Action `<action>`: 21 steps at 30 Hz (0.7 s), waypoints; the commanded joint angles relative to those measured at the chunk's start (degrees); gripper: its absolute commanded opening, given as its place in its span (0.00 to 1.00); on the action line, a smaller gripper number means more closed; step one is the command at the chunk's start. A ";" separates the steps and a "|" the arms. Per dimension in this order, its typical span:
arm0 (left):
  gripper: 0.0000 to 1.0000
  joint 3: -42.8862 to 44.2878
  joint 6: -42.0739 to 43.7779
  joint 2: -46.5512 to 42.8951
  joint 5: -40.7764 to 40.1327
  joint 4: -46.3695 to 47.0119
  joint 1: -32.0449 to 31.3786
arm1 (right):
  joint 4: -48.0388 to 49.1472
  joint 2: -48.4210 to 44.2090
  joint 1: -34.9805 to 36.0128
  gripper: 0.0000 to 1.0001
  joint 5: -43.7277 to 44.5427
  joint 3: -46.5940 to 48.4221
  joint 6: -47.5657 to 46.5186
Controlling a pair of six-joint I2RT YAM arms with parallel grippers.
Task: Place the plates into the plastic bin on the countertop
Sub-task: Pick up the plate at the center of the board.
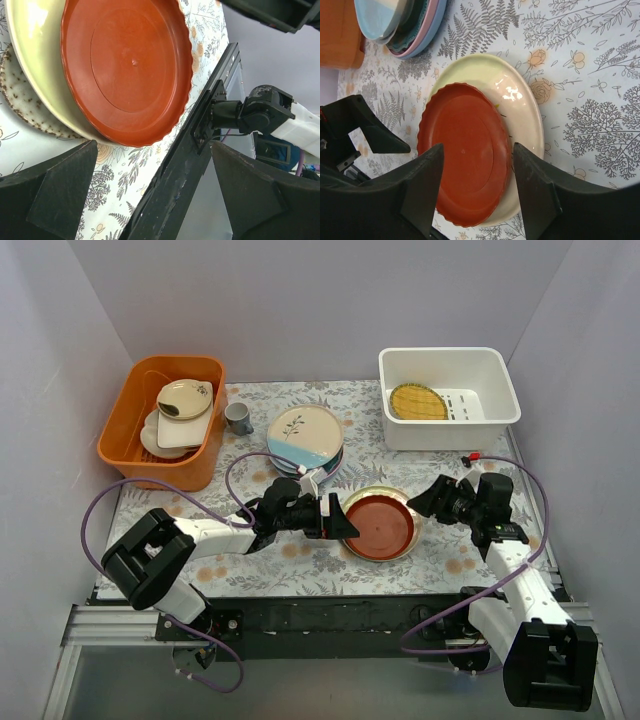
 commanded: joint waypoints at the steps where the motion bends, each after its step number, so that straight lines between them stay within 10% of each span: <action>1: 0.98 1.25 0.66 -0.94 -0.50 0.95 -0.36 | 0.14 0.43 0.55 0.62 0.35 -0.76 -1.06; 21: 0.98 0.19 0.84 -2.08 -1.37 0.25 -0.45 | 1.63 5.27 1.26 0.44 1.50 -3.83 -2.47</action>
